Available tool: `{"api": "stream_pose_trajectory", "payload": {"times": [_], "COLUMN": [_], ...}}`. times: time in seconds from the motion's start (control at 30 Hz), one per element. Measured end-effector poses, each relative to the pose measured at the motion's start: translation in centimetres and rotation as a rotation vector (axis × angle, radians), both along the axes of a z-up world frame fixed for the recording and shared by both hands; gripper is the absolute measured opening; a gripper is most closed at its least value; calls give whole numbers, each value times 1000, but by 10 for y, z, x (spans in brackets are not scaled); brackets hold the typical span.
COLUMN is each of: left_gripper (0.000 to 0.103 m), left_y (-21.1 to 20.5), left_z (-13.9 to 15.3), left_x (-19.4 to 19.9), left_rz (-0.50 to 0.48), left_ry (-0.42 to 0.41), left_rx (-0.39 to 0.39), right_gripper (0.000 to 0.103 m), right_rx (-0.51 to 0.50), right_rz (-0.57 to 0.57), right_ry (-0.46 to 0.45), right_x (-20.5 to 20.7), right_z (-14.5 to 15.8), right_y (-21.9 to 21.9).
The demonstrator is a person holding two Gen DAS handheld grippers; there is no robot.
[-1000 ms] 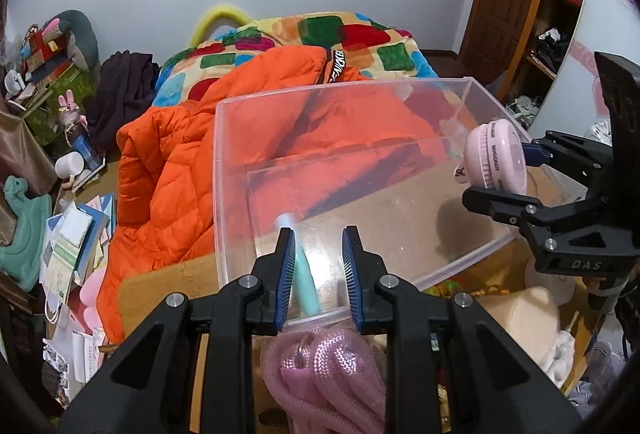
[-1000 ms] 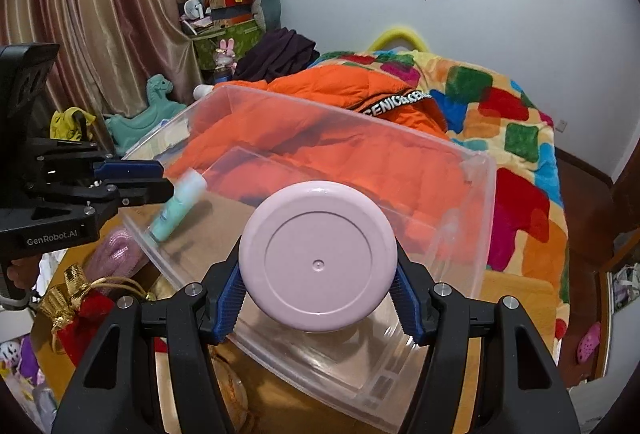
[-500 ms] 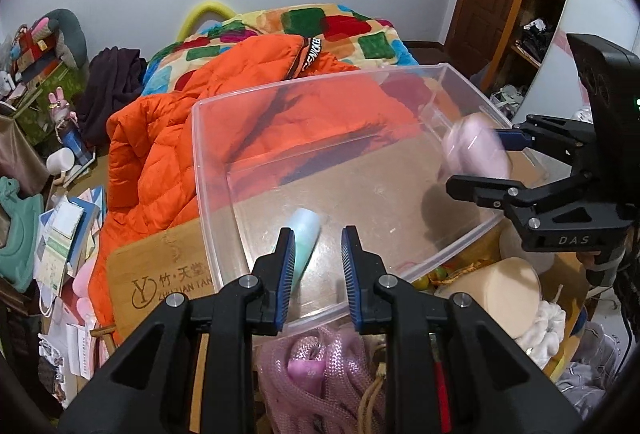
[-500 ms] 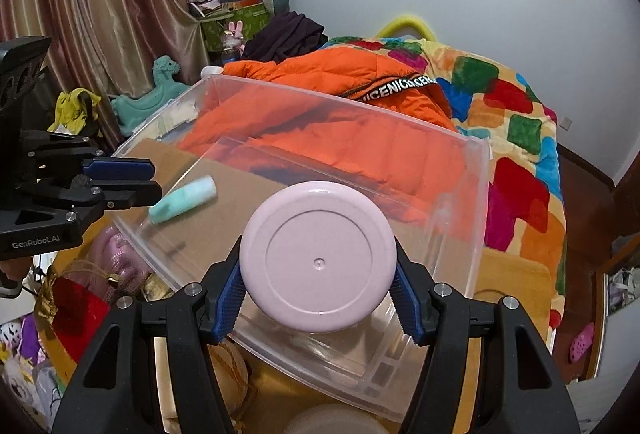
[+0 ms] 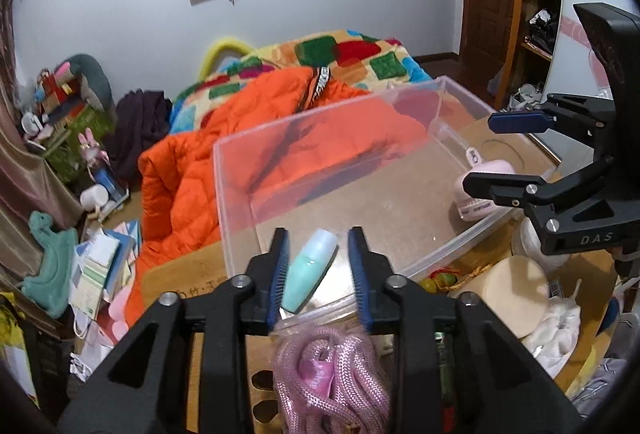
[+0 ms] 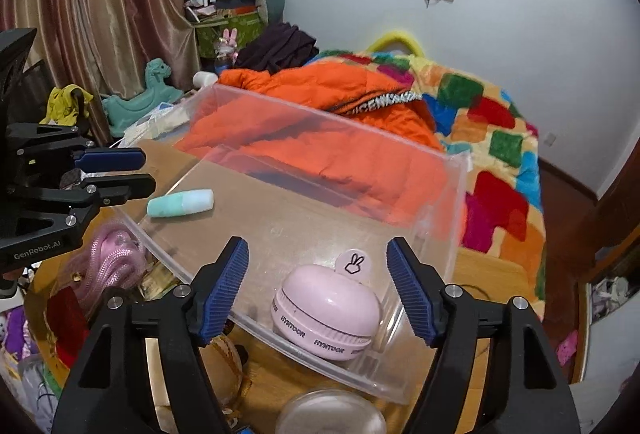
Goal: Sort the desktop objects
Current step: 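Open the right tool to drop the pink case into the clear box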
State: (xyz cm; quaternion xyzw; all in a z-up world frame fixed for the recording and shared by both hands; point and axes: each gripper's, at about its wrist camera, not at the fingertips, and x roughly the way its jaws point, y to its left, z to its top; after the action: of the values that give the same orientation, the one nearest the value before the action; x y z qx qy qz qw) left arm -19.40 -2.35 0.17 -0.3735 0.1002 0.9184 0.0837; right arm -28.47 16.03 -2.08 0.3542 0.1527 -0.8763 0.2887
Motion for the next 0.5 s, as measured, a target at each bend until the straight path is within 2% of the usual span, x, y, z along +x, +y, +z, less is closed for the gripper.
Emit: {"api": "stream_pose_trajectory", "payload": {"times": [0.17, 0.27, 0.5], "left_gripper": [44, 54, 70], "left_y": [6, 10, 13], "left_z": [11, 21, 41], "left_x": [13, 25, 56], "left_rz": [3, 11, 29], "left_ry": [55, 99, 186], "left_rx": [-26, -42, -44], "right_gripper": [77, 80, 81], "right_rx": [-17, -29, -71], "right_rz": [-6, -10, -27], "right_ry": [47, 76, 102], "right_x": [15, 27, 55], "right_z": [13, 21, 33], "right_y": [5, 9, 25]}}
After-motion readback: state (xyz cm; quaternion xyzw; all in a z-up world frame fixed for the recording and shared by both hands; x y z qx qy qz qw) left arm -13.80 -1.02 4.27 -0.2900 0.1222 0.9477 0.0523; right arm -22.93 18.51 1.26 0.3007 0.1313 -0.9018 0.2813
